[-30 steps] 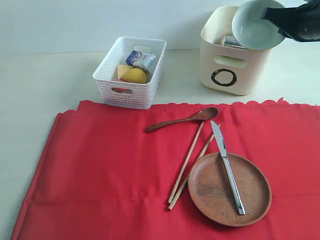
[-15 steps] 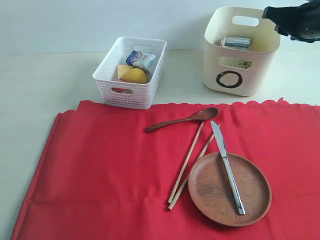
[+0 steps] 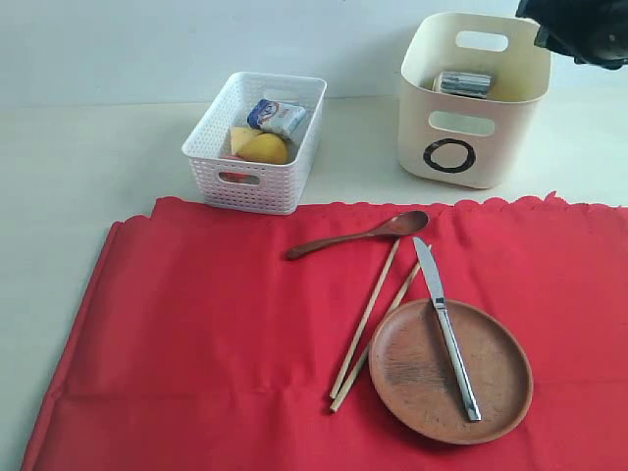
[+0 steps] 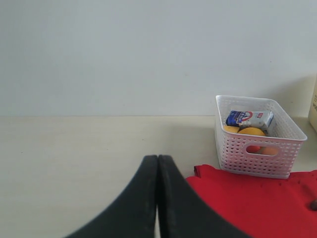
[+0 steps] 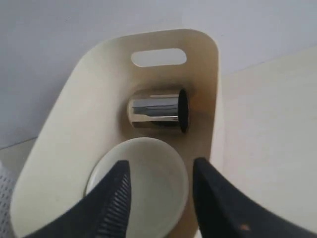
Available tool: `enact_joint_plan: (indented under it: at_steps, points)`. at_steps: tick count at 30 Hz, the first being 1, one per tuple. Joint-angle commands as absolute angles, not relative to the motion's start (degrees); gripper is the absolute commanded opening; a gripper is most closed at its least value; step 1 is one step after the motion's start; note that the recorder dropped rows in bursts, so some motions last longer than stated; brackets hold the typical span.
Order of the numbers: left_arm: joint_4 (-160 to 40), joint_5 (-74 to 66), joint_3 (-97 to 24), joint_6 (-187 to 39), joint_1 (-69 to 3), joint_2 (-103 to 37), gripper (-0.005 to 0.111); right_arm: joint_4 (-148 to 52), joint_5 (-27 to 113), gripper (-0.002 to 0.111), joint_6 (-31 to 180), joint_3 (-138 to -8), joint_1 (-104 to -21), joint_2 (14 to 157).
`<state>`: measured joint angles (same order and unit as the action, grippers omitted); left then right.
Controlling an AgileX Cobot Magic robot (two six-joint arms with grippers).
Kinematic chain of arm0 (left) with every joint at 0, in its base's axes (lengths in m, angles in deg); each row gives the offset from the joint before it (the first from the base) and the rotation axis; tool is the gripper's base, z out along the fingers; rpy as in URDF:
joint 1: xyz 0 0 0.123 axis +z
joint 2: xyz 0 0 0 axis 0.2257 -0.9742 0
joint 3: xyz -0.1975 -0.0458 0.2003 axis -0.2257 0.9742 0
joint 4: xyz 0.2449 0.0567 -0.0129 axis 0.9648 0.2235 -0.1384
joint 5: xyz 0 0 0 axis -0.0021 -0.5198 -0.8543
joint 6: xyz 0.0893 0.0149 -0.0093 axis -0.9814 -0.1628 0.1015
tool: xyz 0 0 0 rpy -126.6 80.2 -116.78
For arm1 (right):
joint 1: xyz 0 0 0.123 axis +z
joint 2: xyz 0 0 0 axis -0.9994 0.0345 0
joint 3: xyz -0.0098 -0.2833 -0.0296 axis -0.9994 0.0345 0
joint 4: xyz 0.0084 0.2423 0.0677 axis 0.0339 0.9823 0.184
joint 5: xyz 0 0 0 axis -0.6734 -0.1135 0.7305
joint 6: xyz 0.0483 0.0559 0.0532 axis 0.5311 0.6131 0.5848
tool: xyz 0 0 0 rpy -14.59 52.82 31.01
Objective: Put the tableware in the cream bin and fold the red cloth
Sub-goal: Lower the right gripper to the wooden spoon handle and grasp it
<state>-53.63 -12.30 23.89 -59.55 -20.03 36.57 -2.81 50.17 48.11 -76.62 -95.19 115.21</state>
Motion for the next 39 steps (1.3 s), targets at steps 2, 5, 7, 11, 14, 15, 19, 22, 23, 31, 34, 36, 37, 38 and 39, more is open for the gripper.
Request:
enact_joint_plan:
  at_steps: [2, 5, 7, 11, 14, 15, 19, 22, 23, 31, 34, 36, 37, 38, 39]
  points:
    - [-53.84, -12.06, 23.91, -59.61, -20.44, 36.86, 0.001, -3.15, 57.74, 0.04, 47.6, -76.55, -95.35, 109.99]
    - [-53.84, -12.06, 23.91, -59.45, -20.44, 36.86, 0.001, -3.15, 63.12, 0.04, 44.34, -76.55, -95.35, 108.13]
    - [-53.84, -12.06, 23.91, -59.45, -20.44, 36.86, 0.001, -3.15, 66.68, 0.04, 43.42, -76.55, -95.35, 107.13]
    - [-53.84, -12.06, 23.91, -59.45, -20.44, 36.86, 0.001, -3.15, 75.24, 0.04, 43.19, -76.55, -95.35, 106.68]
    - [-53.84, -12.06, 23.91, -59.68, -20.44, 36.86, 0.001, -3.36, 82.25, 0.04, 40.38, -76.55, -95.35, 106.68]
    - [-53.84, -12.06, 23.91, -59.68, -20.44, 36.86, 0.001, -3.55, 84.05, 0.04, 39.82, -76.55, -95.35, 106.68]
    - [-53.84, -12.06, 23.91, -59.68, -20.44, 36.86, 0.001, -4.85, 90.42, 0.04, 39.48, -76.55, -94.92, 106.68]
    - [-53.84, -12.06, 23.91, -59.52, -20.44, 36.86, 0.001, -8.89, 91.19, 0.04, 40.34, -76.14, -92.47, 106.68]
    - [-53.84, -12.06, 23.91, -59.52, -20.44, 36.86, 0.001, -9.77, 90.34, 0.04, 40.7, -75.69, -91.23, 106.68]
    - [-53.84, -12.06, 23.91, -59.63, -20.44, 36.86, 0.001, -11.07, 83.34, 0.04, 22.33, -72.88, -76.45, 112.81]
    - [-53.84, -12.06, 23.91, -59.44, -20.44, 36.86, 0.001, -10.66, 80.87, 0.04, 12.14, -73.03, -73.63, 117.06]
    - [-53.84, -12.06, 23.91, -59.44, -20.44, 36.86, 0.001, -10.42, 76.2, 0.04, 8.62, -73.03, -72.34, 119.85]
    - [-53.84, -12.06, 23.91, -59.44, -20.44, 36.86, 0.001, -10.42, 73.12, 0.04, 8.62, -73.03, -71.75, 121.15]
    - [-53.84, -12.06, 23.91, -59.44, -20.44, 36.86, 0.001, -10.42, 70.33, 0.04, 8.62, -73.03, -71.25, 122.46]
    - [-53.84, -12.06, 23.91, -59.44, -20.44, 36.86, 0.001, -10.42, 67.96, 0.04, 8.89, -73.12, -70.66, 123.76]
